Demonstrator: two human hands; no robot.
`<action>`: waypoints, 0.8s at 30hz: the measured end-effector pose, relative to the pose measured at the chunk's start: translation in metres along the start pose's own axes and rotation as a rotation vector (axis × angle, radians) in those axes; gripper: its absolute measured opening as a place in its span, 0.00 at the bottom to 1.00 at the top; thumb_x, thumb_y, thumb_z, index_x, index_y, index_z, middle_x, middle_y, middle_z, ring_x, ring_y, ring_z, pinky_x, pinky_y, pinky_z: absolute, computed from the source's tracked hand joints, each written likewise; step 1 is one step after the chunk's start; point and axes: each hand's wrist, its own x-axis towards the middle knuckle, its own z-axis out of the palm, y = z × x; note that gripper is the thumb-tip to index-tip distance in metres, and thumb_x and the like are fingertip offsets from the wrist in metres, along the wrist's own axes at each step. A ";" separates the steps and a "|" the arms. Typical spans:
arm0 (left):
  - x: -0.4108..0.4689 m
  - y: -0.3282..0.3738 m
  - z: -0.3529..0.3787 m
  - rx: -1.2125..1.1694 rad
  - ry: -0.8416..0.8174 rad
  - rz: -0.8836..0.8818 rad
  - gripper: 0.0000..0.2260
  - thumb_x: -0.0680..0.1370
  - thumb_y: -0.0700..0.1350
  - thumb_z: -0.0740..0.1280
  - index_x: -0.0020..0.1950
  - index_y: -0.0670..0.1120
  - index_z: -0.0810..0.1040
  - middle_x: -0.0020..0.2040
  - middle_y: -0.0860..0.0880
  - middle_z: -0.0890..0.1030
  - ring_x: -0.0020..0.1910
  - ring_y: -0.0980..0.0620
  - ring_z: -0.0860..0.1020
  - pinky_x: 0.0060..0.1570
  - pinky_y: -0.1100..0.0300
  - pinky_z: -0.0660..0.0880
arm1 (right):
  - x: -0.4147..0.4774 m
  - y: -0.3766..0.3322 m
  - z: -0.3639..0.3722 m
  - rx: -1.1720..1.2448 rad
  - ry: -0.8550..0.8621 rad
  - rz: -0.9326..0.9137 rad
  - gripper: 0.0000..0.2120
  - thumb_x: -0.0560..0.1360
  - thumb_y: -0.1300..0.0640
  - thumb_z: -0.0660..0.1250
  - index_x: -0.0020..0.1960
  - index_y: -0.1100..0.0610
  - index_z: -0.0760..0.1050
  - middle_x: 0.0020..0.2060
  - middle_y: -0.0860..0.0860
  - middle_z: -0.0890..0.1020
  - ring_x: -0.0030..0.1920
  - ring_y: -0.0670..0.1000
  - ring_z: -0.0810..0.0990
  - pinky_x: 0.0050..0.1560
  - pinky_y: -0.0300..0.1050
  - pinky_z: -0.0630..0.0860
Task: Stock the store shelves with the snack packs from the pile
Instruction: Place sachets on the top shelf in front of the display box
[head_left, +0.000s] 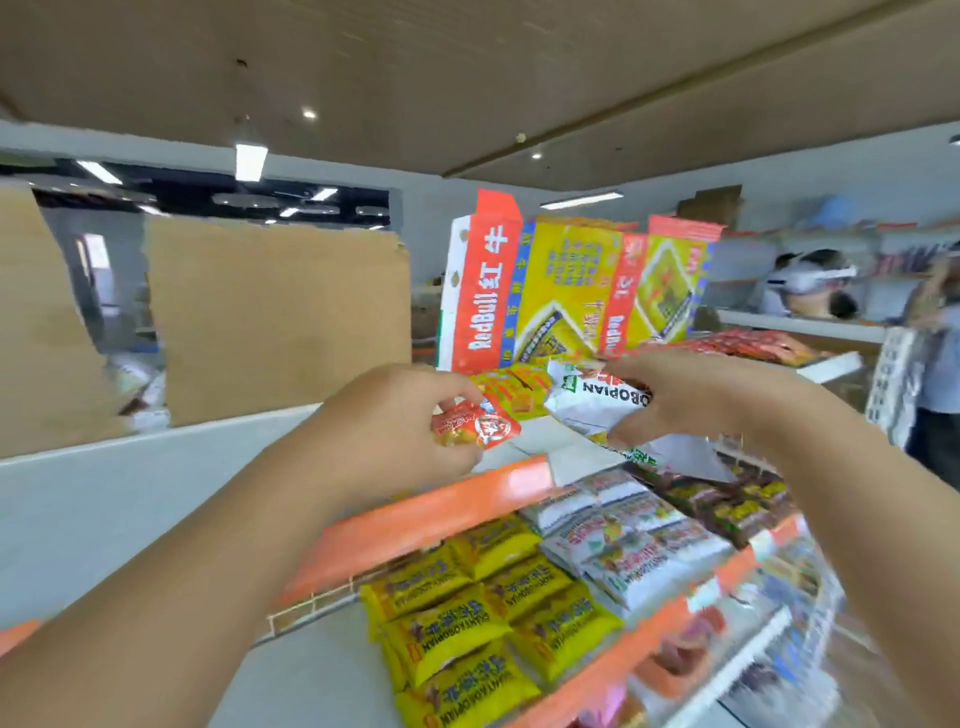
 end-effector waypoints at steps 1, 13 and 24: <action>0.006 0.019 0.014 -0.011 0.013 0.032 0.21 0.69 0.59 0.76 0.61 0.62 0.80 0.50 0.59 0.81 0.41 0.62 0.76 0.42 0.65 0.71 | -0.011 0.020 0.002 0.007 -0.017 0.028 0.37 0.70 0.39 0.74 0.75 0.48 0.66 0.69 0.48 0.74 0.67 0.54 0.73 0.65 0.52 0.71; 0.072 0.163 0.175 -0.053 -0.127 0.160 0.25 0.70 0.64 0.71 0.66 0.61 0.77 0.58 0.58 0.80 0.57 0.55 0.77 0.55 0.60 0.73 | -0.061 0.213 0.060 0.176 -0.095 0.106 0.20 0.68 0.43 0.74 0.56 0.39 0.71 0.46 0.38 0.78 0.48 0.46 0.78 0.47 0.44 0.74; 0.125 0.147 0.320 -0.100 -0.264 0.125 0.35 0.64 0.73 0.53 0.66 0.61 0.77 0.60 0.57 0.79 0.60 0.54 0.76 0.58 0.55 0.74 | -0.005 0.291 0.172 0.183 -0.181 0.196 0.27 0.73 0.48 0.72 0.70 0.48 0.69 0.55 0.43 0.76 0.55 0.49 0.76 0.45 0.40 0.70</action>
